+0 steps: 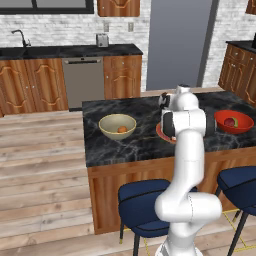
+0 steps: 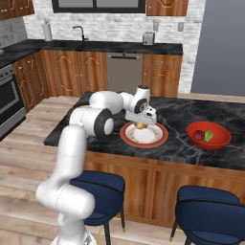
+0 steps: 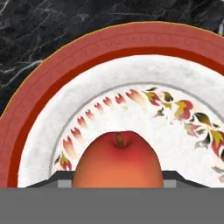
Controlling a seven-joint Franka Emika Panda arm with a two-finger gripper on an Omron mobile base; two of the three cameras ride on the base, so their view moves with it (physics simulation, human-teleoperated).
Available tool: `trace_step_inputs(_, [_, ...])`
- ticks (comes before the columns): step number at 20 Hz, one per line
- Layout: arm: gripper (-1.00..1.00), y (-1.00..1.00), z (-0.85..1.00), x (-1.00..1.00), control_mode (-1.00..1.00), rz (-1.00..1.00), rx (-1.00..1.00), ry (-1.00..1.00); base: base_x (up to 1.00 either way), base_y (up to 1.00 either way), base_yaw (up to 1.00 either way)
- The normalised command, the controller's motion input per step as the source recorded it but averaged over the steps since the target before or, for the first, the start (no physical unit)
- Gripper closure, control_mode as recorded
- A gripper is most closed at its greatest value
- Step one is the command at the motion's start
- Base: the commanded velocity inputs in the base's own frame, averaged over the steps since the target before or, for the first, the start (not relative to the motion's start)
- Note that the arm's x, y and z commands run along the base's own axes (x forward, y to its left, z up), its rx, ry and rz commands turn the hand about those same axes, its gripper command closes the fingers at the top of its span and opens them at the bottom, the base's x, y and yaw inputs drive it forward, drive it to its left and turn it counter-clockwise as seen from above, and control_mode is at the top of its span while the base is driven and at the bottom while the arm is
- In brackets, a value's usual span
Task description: Take the fruits from the plate on the dining counter and place two fruits in each bowl.
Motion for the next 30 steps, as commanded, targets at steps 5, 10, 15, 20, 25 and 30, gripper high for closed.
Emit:
trace_step_inputs(5, [1.00, 0.85, 0.69, -0.79, -1.00, 0.01, 0.00, -0.04, 0.00, 0.00, 0.00])
trace_step_inputs(10, [1.00, 1.00, 0.64, -0.16, -1.00, 0.04, 0.00, -0.04, 0.00, 0.00, 0.00])
trace_step_inputs(15, [1.00, 0.98, 0.76, -0.04, -1.00, 0.09, 0.00, -0.01, 0.00, 0.00, 0.00])
trace_step_inputs(20, [1.00, 1.00, 0.21, 0.00, -1.00, 0.17, -0.01, 0.00, 0.00, 0.00, 0.00])
trace_step_inputs(25, [1.00, 0.79, -0.16, 0.02, -1.00, 0.16, 0.00, -0.01, 0.00, 0.00, 0.00])
trace_step_inputs(30, [1.00, 0.38, -0.10, 0.38, -1.00, 0.04, 0.00, 0.00, 0.00, 0.00, 0.00])
